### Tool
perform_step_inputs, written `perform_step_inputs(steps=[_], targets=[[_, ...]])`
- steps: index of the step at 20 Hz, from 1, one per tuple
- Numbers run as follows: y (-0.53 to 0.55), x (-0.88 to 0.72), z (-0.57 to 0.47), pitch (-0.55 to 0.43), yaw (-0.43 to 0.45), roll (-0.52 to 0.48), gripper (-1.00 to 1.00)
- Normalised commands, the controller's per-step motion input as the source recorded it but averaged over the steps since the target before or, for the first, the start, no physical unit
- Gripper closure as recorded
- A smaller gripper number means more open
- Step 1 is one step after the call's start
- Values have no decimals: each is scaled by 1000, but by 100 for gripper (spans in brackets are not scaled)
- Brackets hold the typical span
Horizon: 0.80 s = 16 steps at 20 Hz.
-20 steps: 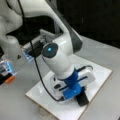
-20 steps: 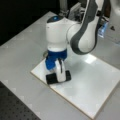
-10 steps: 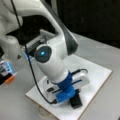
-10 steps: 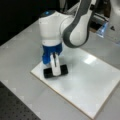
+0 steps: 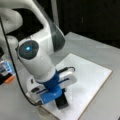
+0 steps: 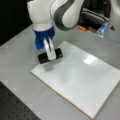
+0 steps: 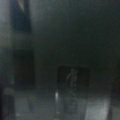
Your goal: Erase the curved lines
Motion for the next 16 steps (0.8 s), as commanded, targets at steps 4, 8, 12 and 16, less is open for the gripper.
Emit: perform_step_inputs(steps=[4, 8, 12, 16], targets=[[-352, -89, 324, 207, 604, -310, 100], [-381, -127, 253, 107, 517, -124, 100], [-302, -43, 50, 50, 517, 21, 100], [-390, 63, -75, 29, 495, 81, 100]])
